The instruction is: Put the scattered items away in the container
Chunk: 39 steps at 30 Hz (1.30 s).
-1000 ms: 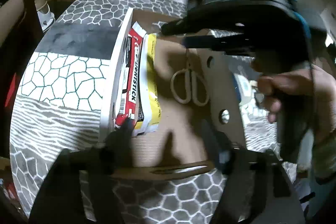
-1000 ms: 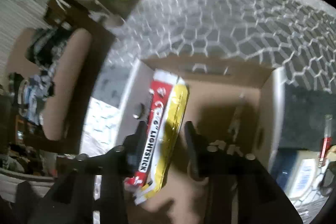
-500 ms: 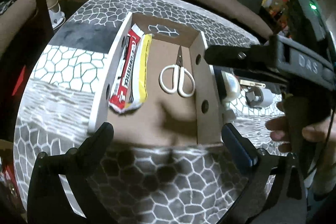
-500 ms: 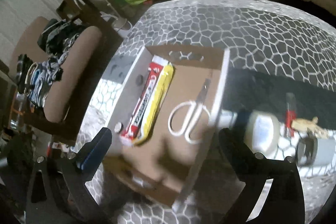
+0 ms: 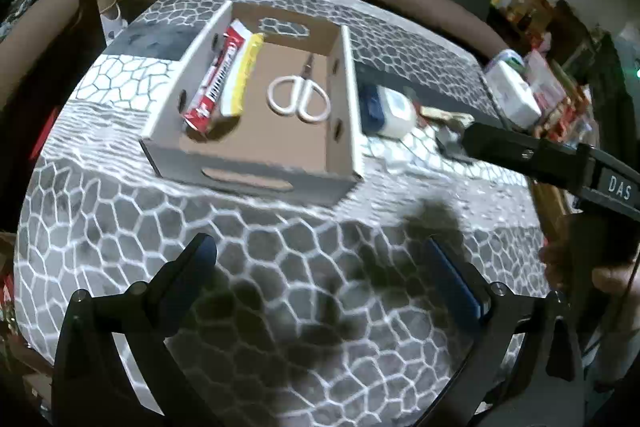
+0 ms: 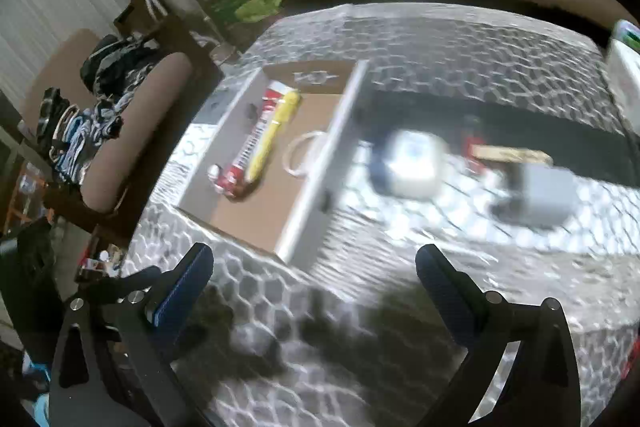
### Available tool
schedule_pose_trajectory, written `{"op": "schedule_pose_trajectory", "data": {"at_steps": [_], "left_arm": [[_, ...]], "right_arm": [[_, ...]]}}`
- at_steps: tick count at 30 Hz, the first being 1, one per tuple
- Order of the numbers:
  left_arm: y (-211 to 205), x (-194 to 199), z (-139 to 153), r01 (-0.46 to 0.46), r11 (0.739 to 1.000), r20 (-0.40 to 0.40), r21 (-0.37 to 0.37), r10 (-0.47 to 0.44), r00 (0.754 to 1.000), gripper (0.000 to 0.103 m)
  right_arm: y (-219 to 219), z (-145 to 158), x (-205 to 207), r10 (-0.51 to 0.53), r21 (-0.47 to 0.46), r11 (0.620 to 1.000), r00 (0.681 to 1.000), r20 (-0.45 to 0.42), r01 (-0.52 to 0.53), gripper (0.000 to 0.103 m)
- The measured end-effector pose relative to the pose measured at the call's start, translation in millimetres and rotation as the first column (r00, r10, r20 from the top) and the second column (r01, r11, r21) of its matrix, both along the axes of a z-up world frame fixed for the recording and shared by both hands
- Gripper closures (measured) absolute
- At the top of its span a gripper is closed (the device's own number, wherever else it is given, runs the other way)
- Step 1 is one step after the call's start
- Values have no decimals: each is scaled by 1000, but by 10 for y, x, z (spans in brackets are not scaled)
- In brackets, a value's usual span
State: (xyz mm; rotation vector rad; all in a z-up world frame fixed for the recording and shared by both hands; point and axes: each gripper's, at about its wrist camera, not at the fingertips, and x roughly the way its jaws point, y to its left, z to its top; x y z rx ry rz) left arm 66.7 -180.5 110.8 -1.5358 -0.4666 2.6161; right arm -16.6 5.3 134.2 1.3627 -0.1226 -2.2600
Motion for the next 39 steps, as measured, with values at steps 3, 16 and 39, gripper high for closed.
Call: {"op": "schedule_pose_trajectory", "data": {"at_steps": [3,16,39], "left_arm": [[194,124,-25,25,1000,-23,10,-25,999,0],[1122,72,-217,124,991,-108,-52,-130,986,0],[1264,-510,-775,133,986,-73,98,-126,989,0]], "right_arm": [[478,-3,132,-47,1,999,999,-19,47,0],[1788,-392,259,-221,-31,975,975,10,221,0],[1095,-1045,-466,125,-31,991,991,-51,-127,49]]}}
